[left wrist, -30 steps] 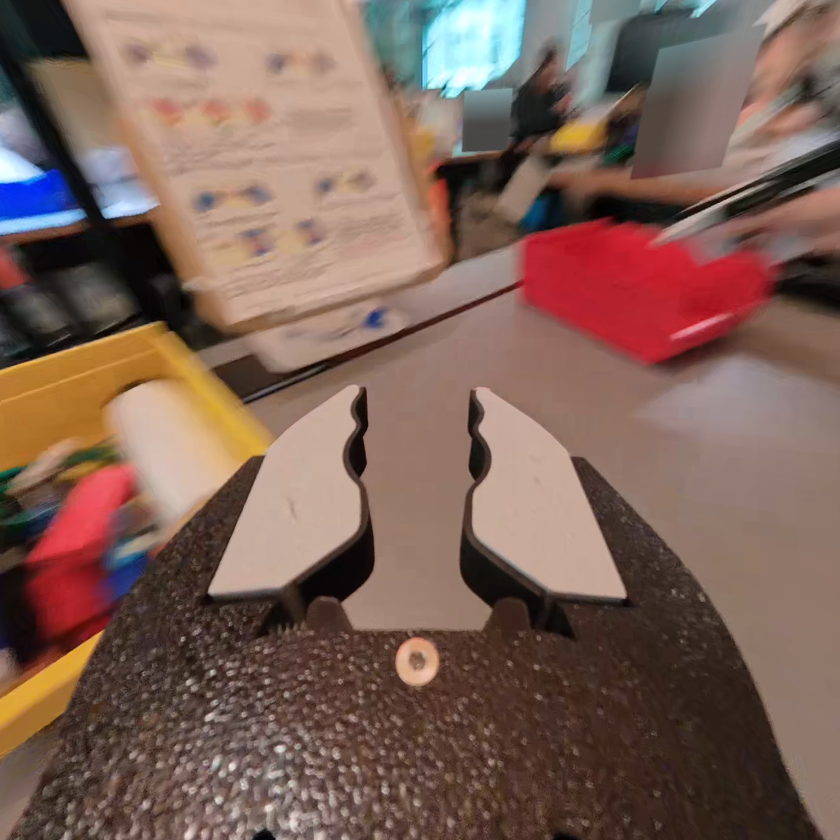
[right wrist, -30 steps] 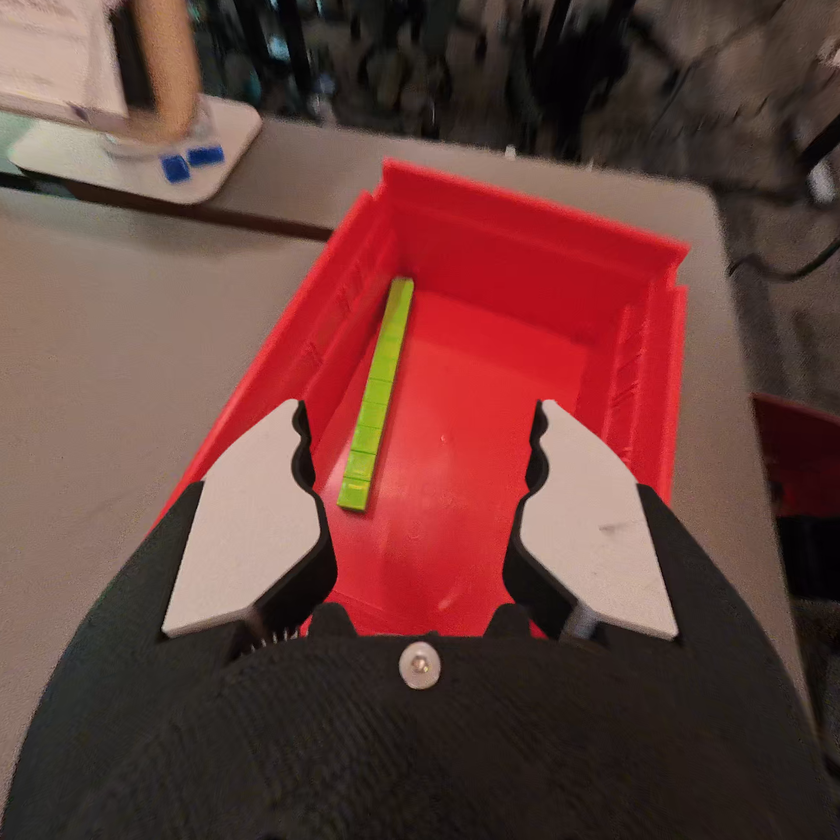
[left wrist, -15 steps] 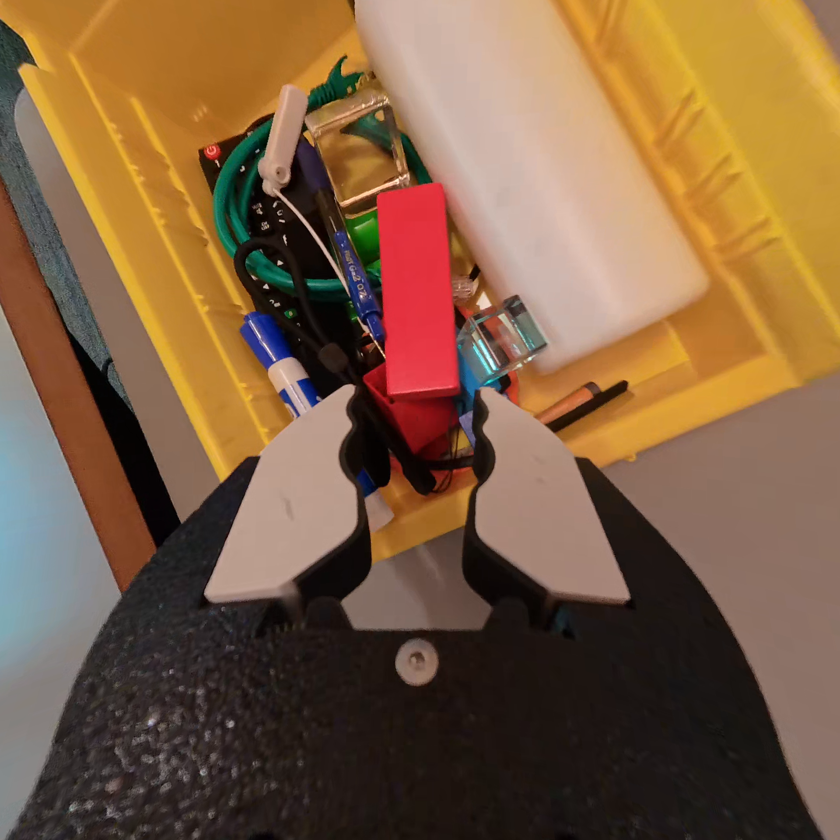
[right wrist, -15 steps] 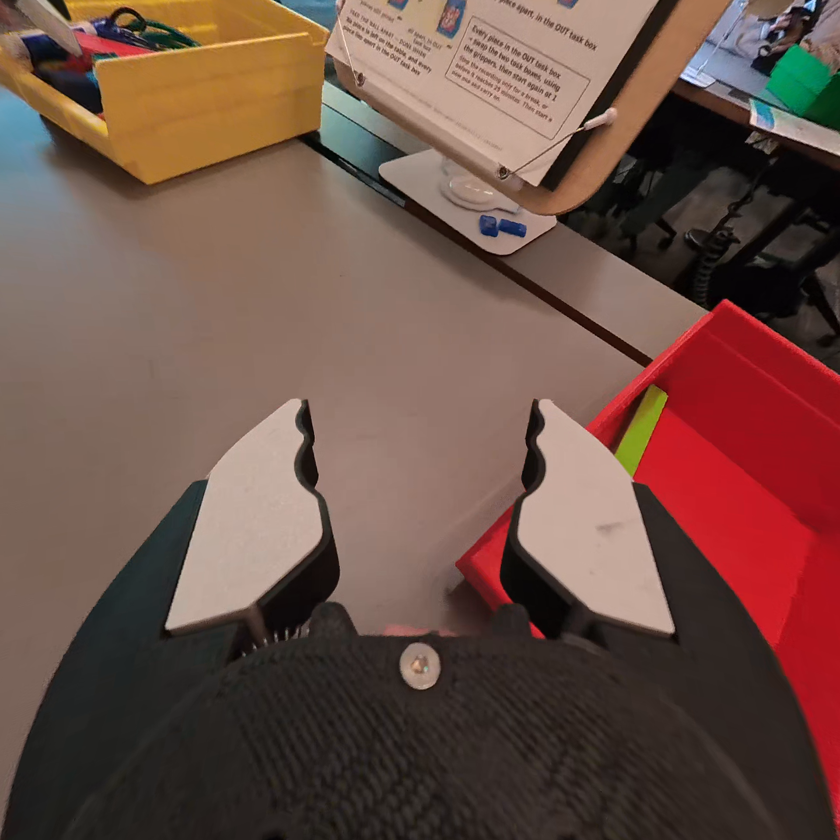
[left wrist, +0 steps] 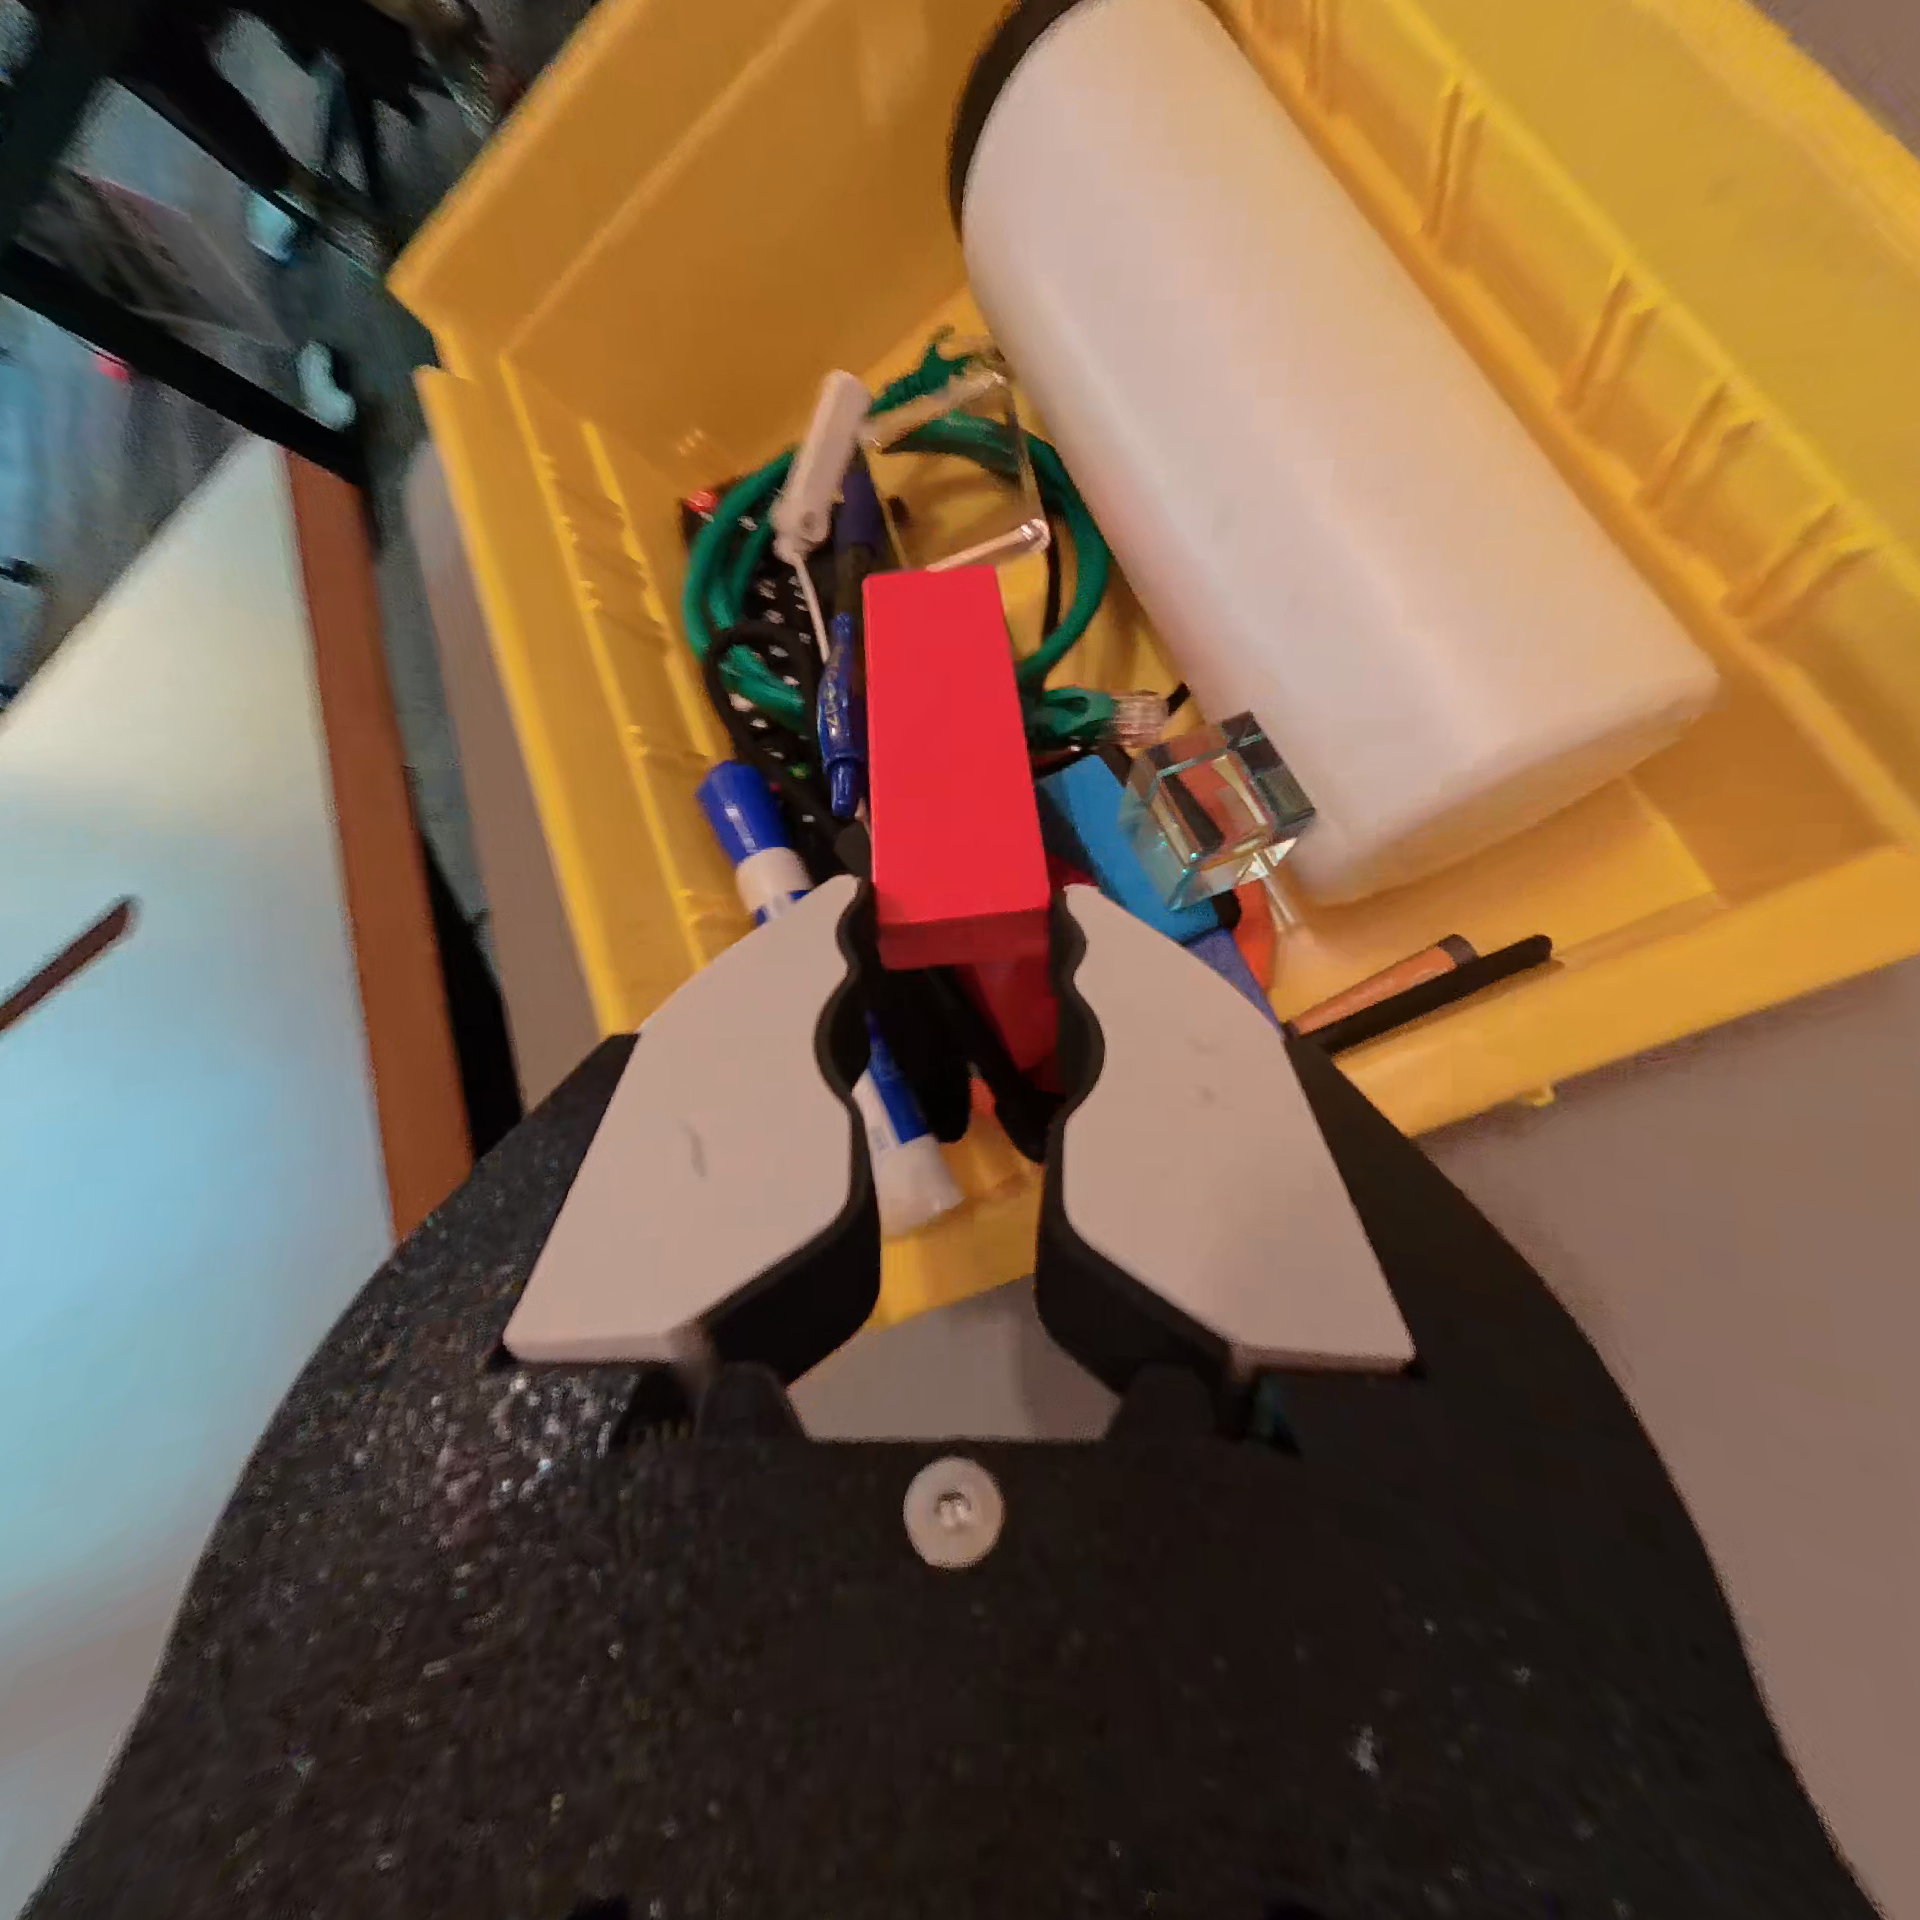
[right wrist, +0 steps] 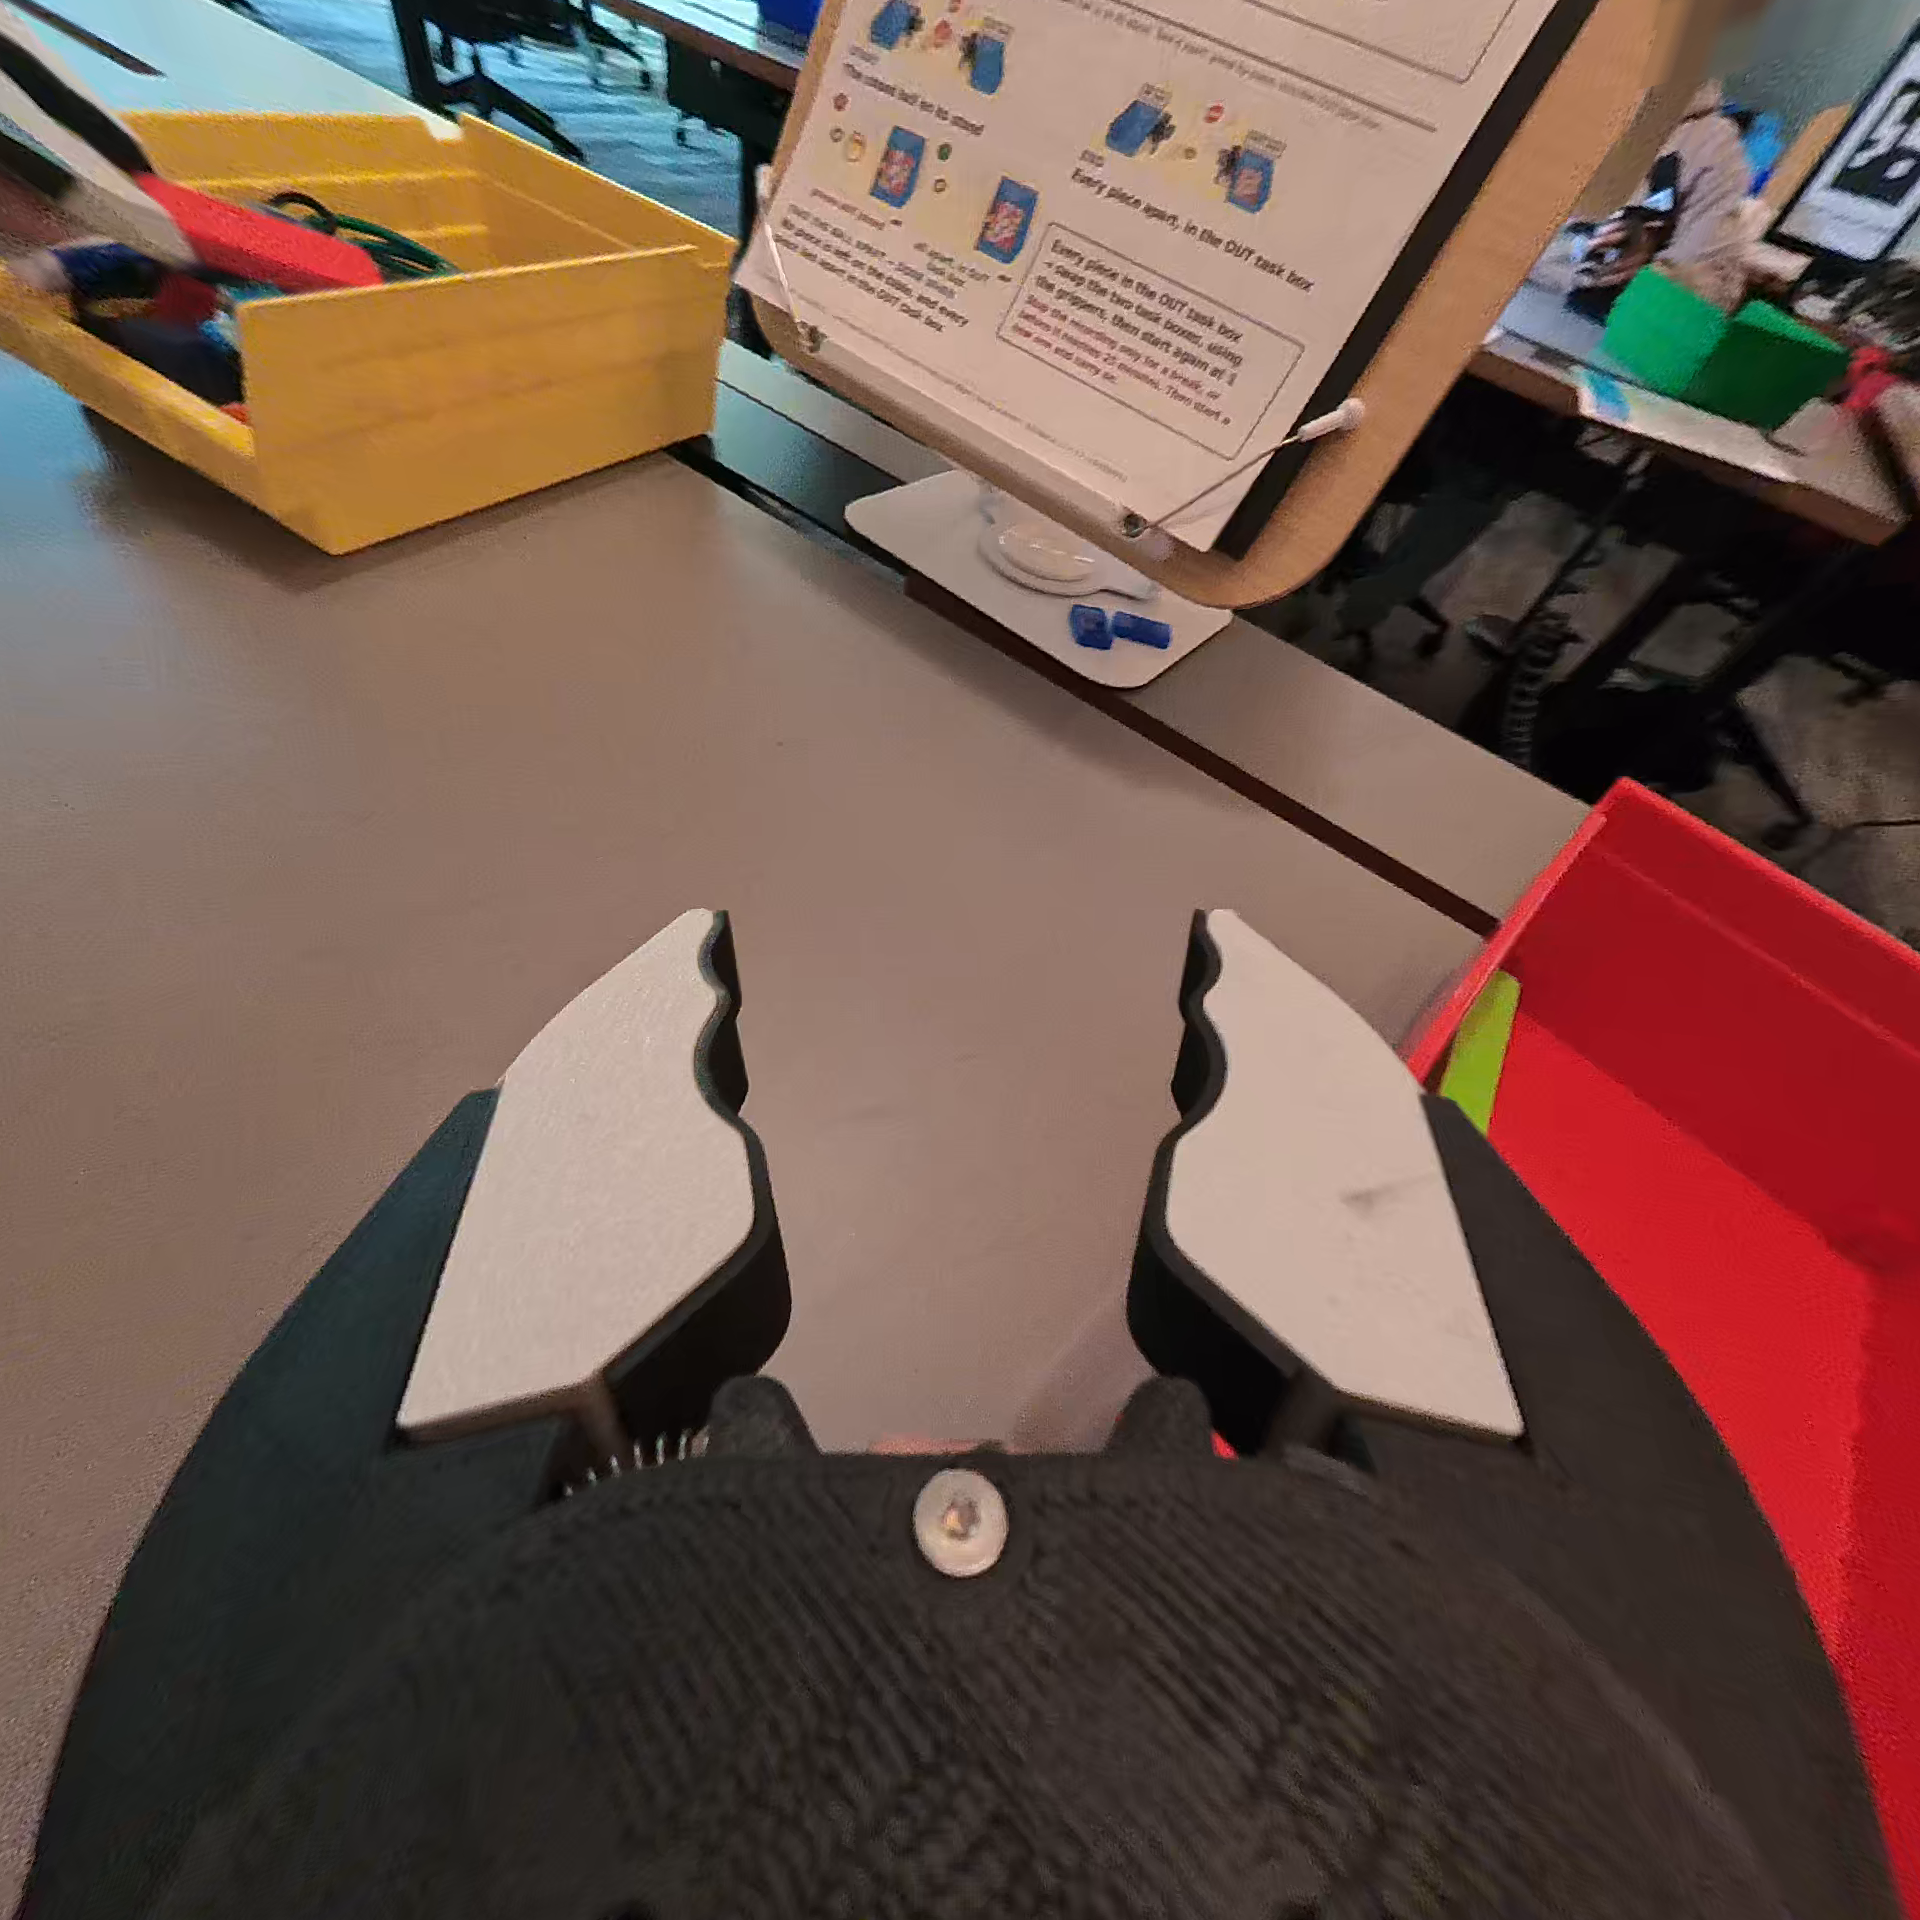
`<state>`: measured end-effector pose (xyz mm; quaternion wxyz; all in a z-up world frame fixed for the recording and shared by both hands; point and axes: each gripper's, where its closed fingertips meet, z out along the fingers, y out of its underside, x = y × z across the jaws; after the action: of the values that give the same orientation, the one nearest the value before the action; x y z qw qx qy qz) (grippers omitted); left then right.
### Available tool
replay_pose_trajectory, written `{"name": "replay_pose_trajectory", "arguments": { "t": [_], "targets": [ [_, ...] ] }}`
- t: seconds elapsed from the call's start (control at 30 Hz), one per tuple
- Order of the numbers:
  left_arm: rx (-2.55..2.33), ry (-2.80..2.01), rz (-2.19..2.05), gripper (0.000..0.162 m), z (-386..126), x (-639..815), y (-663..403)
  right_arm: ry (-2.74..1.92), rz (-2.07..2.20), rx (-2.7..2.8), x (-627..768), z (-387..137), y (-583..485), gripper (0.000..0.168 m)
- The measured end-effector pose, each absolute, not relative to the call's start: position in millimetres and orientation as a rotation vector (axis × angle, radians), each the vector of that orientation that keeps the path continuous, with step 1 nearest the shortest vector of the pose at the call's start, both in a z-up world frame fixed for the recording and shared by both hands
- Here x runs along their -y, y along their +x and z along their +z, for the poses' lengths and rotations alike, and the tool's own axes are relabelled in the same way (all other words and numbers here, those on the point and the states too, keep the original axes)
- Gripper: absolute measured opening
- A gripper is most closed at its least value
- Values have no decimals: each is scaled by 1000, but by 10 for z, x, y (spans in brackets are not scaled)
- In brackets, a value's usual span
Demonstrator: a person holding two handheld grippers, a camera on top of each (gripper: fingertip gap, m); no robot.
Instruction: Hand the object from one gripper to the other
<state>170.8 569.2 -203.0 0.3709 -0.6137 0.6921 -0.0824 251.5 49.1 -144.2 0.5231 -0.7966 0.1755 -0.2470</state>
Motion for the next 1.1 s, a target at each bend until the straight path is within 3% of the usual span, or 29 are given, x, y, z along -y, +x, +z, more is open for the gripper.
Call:
{"name": "replay_pose_trajectory", "arguments": {
  "t": [0.2,0.37,0.63,0.87,1.1],
  "targets": [
    [-1588,-1380,-345,31,-1267,-5390,1460,-1903,-670,-411,-697,-1389,2432,86],
    [-1707,-1119,-740,31,-873,-4315,1248,-1890,-669,-316,-868,-1283,2194,86],
    [-2035,-560,-1413,31,-946,-2146,680,-1823,-474,29,-1186,-997,1242,90],
    [-2153,-280,-1571,31,-1120,-1508,264,-1823,-303,268,-1153,-1008,561,87],
    [-2208,-186,-1544,31,-1152,-1388,86,-1738,-118,336,-1190,-1016,264,58]
  ]
}}
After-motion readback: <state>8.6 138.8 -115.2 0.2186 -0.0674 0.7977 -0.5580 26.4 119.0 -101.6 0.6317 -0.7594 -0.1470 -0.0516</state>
